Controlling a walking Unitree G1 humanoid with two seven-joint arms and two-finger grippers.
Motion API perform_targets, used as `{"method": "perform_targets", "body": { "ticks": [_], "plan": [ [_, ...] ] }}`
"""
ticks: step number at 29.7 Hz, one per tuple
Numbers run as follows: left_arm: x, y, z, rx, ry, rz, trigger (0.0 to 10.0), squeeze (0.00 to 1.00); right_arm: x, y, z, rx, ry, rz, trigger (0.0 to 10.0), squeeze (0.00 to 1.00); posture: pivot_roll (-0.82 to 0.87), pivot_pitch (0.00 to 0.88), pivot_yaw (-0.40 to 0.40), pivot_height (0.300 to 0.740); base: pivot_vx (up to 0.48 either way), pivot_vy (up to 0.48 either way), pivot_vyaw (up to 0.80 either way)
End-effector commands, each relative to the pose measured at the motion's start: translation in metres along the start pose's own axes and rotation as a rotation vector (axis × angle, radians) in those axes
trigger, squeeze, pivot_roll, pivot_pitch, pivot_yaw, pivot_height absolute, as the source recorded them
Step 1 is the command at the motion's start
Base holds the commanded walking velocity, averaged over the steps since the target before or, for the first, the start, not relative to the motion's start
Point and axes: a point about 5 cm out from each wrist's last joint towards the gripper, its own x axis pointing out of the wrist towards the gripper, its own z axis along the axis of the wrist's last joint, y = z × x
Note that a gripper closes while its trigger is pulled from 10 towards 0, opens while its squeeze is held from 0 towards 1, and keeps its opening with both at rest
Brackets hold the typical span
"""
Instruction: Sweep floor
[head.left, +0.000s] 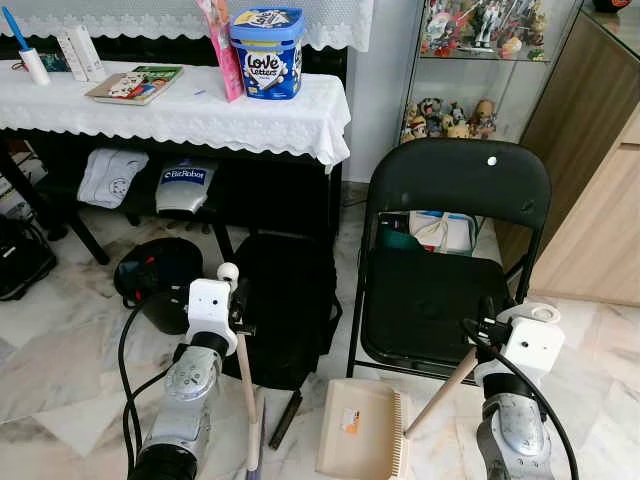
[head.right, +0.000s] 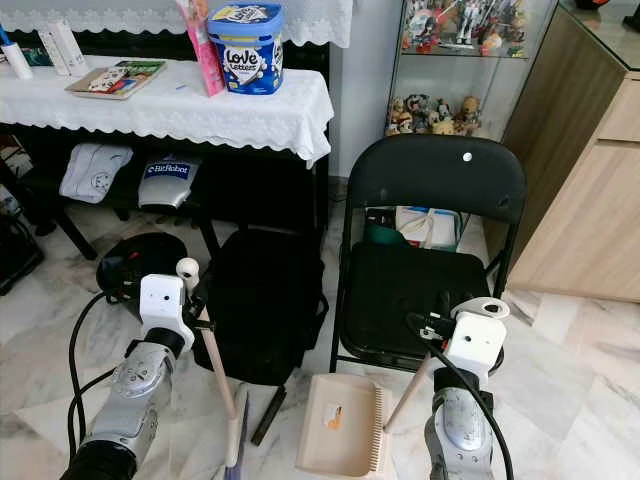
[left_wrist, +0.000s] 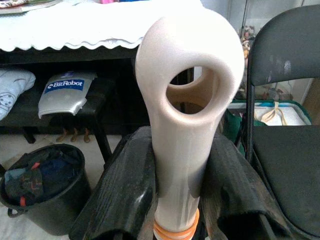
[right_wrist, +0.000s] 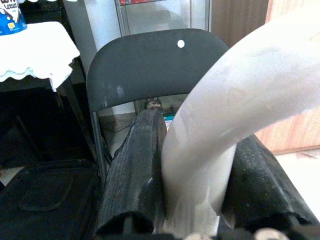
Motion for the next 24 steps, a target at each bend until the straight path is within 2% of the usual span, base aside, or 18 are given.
{"method": "perform_targets", "body": {
  "ticks": [1,24],
  "plan": [
    [0.0065,0.0010,0.0163,0.039,-0.073,-0.037,10.0,0.00,0.0033,0.0059,0.0071,0.032,-0.048,0.011,10.0,0.00,-0.08,0.000,0.042,0.740,0.000,0.000,0.00],
    [0.0083,0.0029,0.0209,0.037,-0.091,-0.033,10.0,0.00,0.0042,0.0070,0.0071,0.039,-0.051,0.013,10.0,0.00,-0.08,0.000,0.039,0.740,0.000,0.000,0.00]
  ]
}}
